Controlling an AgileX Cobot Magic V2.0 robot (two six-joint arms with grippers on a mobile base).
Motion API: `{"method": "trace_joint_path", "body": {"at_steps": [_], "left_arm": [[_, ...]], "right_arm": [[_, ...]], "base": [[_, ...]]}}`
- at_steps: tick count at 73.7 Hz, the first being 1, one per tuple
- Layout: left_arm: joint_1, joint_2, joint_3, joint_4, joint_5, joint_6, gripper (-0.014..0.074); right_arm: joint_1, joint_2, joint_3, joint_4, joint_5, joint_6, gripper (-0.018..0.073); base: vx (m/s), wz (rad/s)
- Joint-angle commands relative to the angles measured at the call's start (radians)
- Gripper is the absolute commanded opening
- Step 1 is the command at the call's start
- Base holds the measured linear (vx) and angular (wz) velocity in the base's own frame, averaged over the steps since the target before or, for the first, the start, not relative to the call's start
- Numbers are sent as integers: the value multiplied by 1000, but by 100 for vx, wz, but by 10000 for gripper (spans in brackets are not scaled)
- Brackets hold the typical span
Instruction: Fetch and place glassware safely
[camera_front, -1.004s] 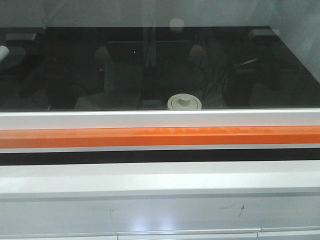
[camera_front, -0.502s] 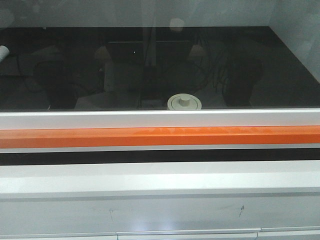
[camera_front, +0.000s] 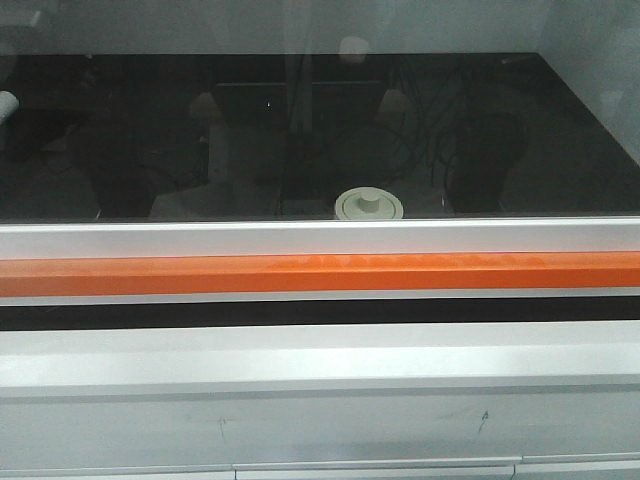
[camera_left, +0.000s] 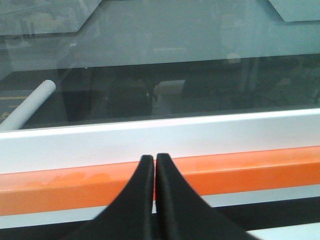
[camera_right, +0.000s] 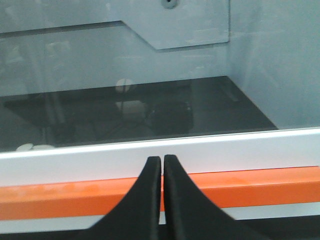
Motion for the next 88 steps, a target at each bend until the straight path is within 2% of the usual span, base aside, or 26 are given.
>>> {"method": "trace_joint_path", "body": {"at_steps": [1,9,23,30,42,60,88], "left_arm": [[-8,13,-21,-7,-55,-7,-7],[-8,13,22,-8,-74,-9,-7],[-8,13,121,-8,-206,-8,-7],[-8,13,150,-8,-256,-8,-7],[-8,15,151,-8,-238,-8,-7],[-8,134,151,-8,-254,-7,-7],[-6,336,151,-8,-449,15,-7]], "right_arm": [[42,27,-27,-9,-64,-30,-7],[79,38,41,-8,-150,-39,-3],[86,38,179,9,-317,-27,-1],[86,45,186,7,-309,-16,-1],[86,133,186,0,-314,-16,-1],[86,330,186,-12,-422,-16,-1],[86,533,186,-12,-635,-15,-1]], "base": [[0,0],[0,0],[0,0],[0,0],[0,0],[0,0],[0,0]]}}
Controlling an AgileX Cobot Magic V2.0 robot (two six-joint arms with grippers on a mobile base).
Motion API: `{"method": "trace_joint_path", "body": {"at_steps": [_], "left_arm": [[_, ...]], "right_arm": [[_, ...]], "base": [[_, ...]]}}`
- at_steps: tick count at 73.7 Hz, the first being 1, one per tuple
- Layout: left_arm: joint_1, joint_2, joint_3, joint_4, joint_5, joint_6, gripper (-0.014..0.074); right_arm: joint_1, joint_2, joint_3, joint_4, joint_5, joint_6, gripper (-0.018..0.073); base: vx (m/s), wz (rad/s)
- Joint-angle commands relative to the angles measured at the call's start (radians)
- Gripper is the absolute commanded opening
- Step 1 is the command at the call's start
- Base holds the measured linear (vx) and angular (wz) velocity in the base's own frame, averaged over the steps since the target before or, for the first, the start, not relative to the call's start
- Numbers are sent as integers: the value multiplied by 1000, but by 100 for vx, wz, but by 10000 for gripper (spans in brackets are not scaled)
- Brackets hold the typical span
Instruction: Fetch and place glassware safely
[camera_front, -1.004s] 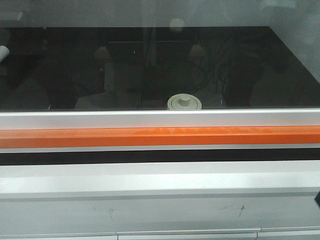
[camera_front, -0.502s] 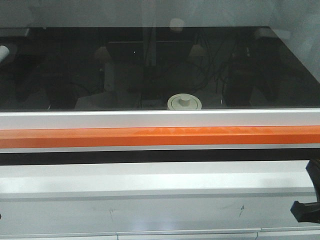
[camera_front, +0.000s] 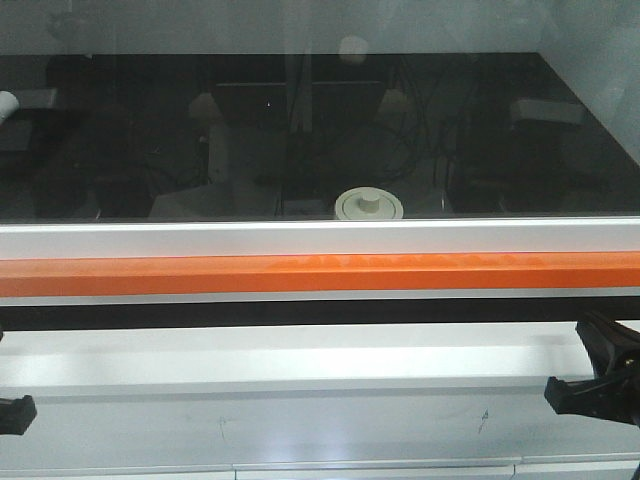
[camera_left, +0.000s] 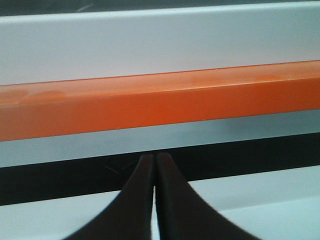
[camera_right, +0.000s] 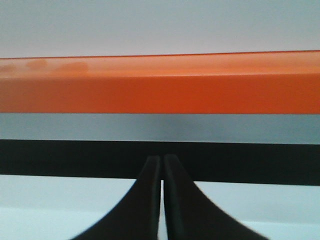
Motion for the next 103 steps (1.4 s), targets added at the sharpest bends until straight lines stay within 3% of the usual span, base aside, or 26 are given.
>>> {"method": "trace_joint_path", "body": {"at_steps": [1,16,36,57,103], "left_arm": [[-6,59,-25,-8,-123,16,-7],[-6,154,-25,-12,-253,24,-7],[-6,282,-25,-113,-385,29,-7],[-6,379,-25,-113,-524,29,-7],[-6,425,-25,-114,-683,29,-7]], "right_arm": [[3,40,-27,-12,-144,-2,-1],[3,111,-27,-12,-211,-2,-1],[3,199,-27,-13,-344,-3,-1],[3,283,-27,-91,-501,-2,-1],[3,321,-25,-27,-653,39,-1]], "base": [[0,0],[0,0],[0,0],[0,0],[0,0]]}}
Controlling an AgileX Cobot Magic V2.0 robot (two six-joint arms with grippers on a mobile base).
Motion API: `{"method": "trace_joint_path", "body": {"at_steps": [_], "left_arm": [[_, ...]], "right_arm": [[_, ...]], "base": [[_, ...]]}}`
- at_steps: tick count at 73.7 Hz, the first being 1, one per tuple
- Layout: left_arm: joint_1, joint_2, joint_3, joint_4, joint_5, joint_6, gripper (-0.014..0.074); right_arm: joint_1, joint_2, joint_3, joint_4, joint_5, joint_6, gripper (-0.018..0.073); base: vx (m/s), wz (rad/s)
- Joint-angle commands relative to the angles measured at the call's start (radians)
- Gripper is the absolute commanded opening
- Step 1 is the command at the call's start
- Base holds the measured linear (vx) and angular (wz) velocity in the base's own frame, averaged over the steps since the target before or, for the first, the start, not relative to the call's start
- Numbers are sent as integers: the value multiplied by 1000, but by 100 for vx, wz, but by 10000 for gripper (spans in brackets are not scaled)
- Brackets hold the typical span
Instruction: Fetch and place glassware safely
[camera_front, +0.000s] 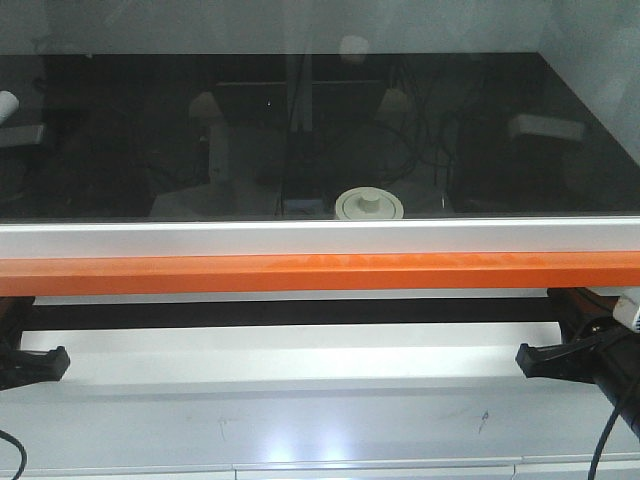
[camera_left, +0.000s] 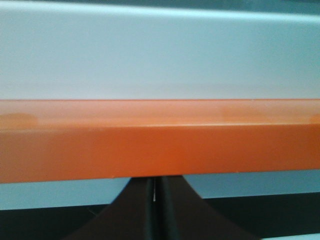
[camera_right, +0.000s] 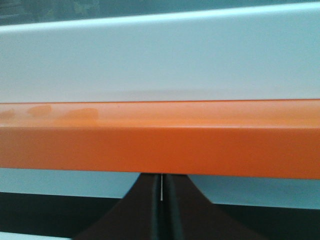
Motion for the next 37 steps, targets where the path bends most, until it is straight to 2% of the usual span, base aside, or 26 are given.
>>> {"method": "trace_joint_path", "body": {"at_steps": [1,37], "left_arm": [[-6,-9,-33,-12,-136,0,-7],[-6,-11,-33,-11,-196,-1,-7]], "right_arm": [[2,-12,-27,15,-166,2,-1],[2,-17,-27,4,-243,17,-1]], "base": [[0,0],[0,0]]}}
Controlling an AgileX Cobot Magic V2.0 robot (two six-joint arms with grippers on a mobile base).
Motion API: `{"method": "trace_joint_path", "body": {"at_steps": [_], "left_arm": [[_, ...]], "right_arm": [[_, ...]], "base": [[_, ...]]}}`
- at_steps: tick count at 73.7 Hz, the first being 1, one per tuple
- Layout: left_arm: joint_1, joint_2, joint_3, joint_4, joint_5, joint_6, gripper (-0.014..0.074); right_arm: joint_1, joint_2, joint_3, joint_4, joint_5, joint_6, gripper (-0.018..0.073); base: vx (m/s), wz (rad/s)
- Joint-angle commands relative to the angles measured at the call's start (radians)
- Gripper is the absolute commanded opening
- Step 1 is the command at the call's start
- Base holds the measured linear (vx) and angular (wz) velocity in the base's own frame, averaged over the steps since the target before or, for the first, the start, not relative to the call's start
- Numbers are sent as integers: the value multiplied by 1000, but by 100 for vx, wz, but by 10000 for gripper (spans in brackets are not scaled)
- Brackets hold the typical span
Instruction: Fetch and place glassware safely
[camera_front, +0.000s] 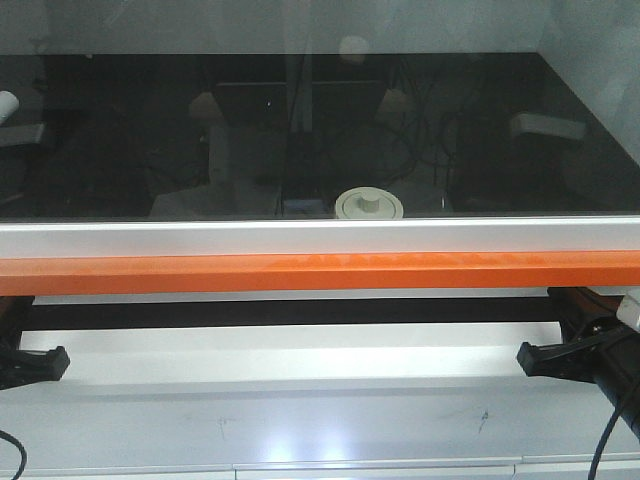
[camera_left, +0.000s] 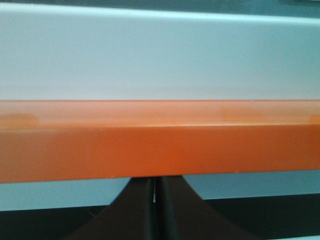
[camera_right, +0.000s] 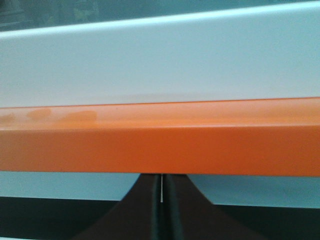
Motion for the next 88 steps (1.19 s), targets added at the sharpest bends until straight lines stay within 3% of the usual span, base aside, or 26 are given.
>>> {"method": "trace_joint_path", "body": {"at_steps": [1,46,63,88], "left_arm": [[-6,-12,-35,-11,-181,-1,-7],[-6,-47,-38,-11,-213,-1,-7],[-6,-64,-72,-7,-131,-1,-7],[-6,-64,-140,42,-102,-21,-7]], "right_arm": [[2,-25,-32,3,-211,-2,-1],[2,-25,-32,-20,-255,-6,-1],[2,-25,-32,-20,-253,-3,-1],[2,-156,-70,-8,-96,-7,-1]], "base": [[0,0],[0,0],[0,0],[0,1]]}}
